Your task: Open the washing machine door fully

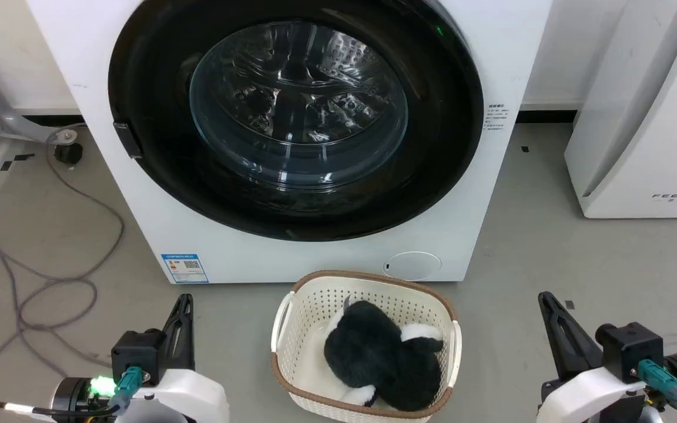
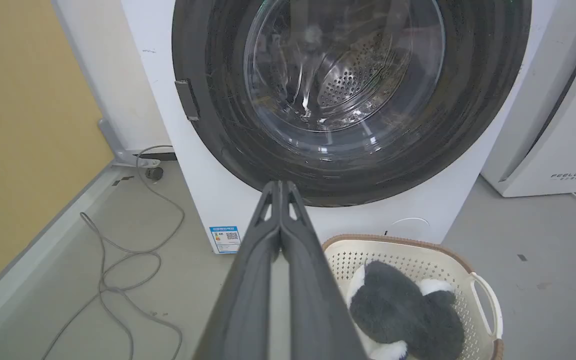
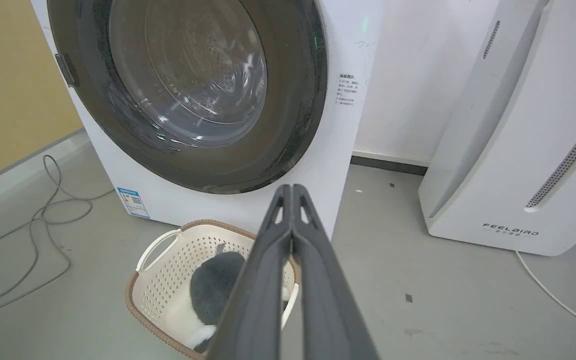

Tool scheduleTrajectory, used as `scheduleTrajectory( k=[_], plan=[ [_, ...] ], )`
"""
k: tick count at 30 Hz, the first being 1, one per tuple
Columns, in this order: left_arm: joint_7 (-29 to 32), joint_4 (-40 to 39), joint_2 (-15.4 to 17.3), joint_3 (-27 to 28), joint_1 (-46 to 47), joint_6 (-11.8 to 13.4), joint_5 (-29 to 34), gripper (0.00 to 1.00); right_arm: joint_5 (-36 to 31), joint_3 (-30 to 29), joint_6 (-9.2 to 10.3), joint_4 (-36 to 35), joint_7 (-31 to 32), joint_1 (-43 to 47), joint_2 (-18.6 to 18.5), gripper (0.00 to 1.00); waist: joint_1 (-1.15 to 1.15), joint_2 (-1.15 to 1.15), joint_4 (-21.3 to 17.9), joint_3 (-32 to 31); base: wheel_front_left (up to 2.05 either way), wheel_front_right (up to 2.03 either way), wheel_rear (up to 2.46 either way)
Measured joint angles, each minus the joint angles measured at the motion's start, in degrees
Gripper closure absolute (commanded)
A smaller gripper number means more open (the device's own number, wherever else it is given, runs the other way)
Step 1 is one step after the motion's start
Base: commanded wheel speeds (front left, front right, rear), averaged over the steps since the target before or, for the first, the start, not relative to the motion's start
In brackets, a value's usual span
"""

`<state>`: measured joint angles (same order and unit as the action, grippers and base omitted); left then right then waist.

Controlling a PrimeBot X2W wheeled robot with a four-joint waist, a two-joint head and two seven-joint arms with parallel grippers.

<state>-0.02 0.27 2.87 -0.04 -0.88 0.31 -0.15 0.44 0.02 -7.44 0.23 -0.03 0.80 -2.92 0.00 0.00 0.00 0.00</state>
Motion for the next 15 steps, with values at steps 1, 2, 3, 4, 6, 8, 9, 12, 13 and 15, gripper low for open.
scheduleTrajectory(
  k=[1, 2, 3, 4, 6, 8, 9, 12, 13, 15],
  plan=[
    [0.0, 0.0, 0.0, 0.03, 0.0, 0.0, 0.0, 1.0, 0.0, 0.02, 0.0, 0.0, 0.0, 0.0, 0.0, 1.0, 0.0, 0.0, 0.0, 0.0, 0.0, 0.0, 0.0],
    [0.0, 0.0, -0.01, 0.02, 0.0, 0.0, 0.0, 1.0, 0.0, 0.02, 0.0, 0.0, 0.0, 0.0, 0.0, 1.0, 0.0, 0.0, 0.0, 0.0, 0.0, 0.0, 0.0],
    [0.0, 0.0, -0.01, 0.0, 0.0, 0.0, 0.0, 1.0, 0.0, 0.0, 0.0, 0.0, 0.0, 0.0, 0.0, 1.0, 0.0, 0.0, 0.0, 0.0, 0.0, 0.0, 0.0],
    [0.0, 0.0, -0.01, 0.03, 0.0, 0.0, -0.01, 1.0, 0.0, 0.02, 0.0, 0.0, 0.0, 0.0, 0.0, 1.0, 0.0, 0.0, 0.0, 0.0, 0.0, 0.0, 0.0],
    [0.0, 0.0, -0.01, 0.0, 0.0, 0.0, 0.0, 1.0, 0.0, 0.0, 0.0, 0.0, 0.0, 0.0, 0.0, 1.0, 0.0, 0.0, 0.0, 0.0, 0.0, 0.0, 0.0],
    [0.0, 0.0, -0.01, 0.03, 0.0, 0.0, 0.0, 1.0, 0.0, 0.02, 0.0, 0.0, 0.0, 0.0, 0.0, 1.0, 0.0, 0.0, 0.0, 0.0, 0.0, 0.0, 0.0],
    [0.0, 0.0, -0.01, 0.0, 0.0, 0.0, -0.01, 1.0, 0.0, 0.0, 0.0, 0.0, 0.0, 0.0, 0.0, 1.0, 0.0, 0.0, 0.0, 0.0, 0.0, 0.0, 0.0],
    [0.0, 0.0, -0.01, 0.0, 0.0, 0.0, -0.01, 1.0, 0.0, 0.0, 0.0, 0.0, 0.0, 0.0, 0.0, 1.0, 0.0, 0.0, 0.0, 0.0, 0.0, 0.0, 0.0],
    [0.0, 0.0, -0.01, 0.01, 0.0, 0.0, 0.0, 1.0, 0.0, 0.0, 0.0, 0.0, 0.0, 0.0, 0.0, 1.0, 0.0, 0.0, 0.0, 0.0, 0.0, 0.0, 0.0],
    [0.0, 0.0, -0.01, 0.01, 0.0, 0.0, 0.0, 1.0, 0.0, 0.01, 0.0, 0.0, 0.0, 0.0, 0.0, 1.0, 0.0, 0.0, 0.0, 0.0, 0.0, 0.0, 0.0]
  ],
)
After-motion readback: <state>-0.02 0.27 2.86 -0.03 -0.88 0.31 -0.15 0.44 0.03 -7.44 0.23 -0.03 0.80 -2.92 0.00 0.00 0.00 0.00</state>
